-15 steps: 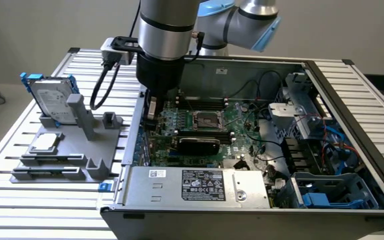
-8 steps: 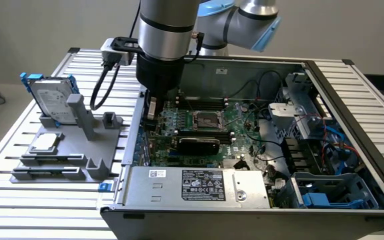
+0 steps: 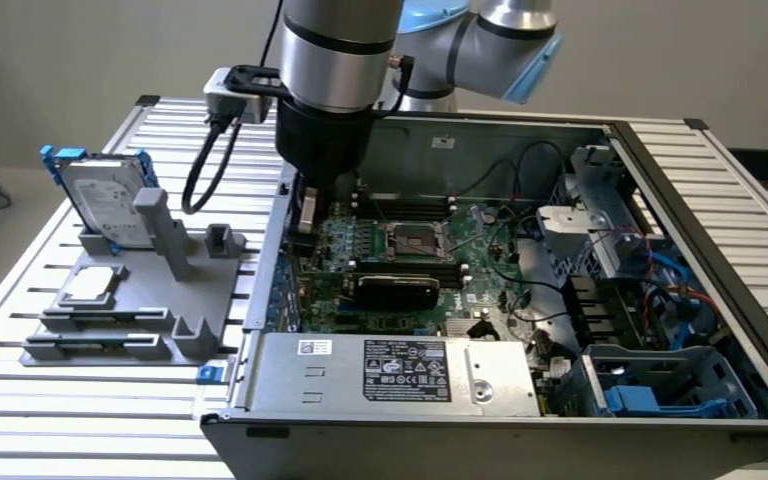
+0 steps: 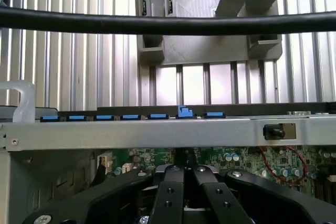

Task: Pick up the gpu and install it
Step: 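Press down on the gpu until it lock into place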

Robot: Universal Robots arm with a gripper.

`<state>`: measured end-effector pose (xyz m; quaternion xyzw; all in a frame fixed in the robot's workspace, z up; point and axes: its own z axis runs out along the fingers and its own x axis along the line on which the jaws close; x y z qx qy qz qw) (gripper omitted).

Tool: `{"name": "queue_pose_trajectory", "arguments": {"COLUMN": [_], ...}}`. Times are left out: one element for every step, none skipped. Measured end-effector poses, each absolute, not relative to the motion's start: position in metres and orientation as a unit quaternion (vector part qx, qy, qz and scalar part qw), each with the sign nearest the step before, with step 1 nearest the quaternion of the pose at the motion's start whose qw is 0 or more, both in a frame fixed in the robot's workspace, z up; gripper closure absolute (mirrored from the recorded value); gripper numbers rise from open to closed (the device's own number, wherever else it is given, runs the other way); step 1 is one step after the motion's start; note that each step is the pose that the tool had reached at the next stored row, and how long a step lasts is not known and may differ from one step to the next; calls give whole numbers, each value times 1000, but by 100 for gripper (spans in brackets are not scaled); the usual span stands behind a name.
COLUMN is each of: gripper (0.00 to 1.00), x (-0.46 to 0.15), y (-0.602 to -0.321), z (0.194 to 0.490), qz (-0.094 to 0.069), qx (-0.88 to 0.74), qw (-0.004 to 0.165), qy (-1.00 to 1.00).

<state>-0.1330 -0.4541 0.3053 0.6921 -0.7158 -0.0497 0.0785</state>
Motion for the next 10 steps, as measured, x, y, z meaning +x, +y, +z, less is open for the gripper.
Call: {"name": "queue_pose_trajectory", "arguments": {"gripper": [89,89,89,89,89,89,89,89,89,89], "x": [-133,-132,-132,-132,-131,-131,-130,-130,-129,-129], "y": [-454,-454,-454,-454,-454,-454,-454,-454,-454,-454], "z": [305,305,305,305,305,305,305,305,305,305], "qz": [-49,-48,-46,-45,-43,-40,-38,-35,-32,-29], "qx": [692,692,693,693,693,694,694,694,695,695], "qw": [77,74,70,66,60,55,50,45,40,36], "qy": [-716,-716,-716,-716,-717,-717,-717,-717,-718,-718]}}
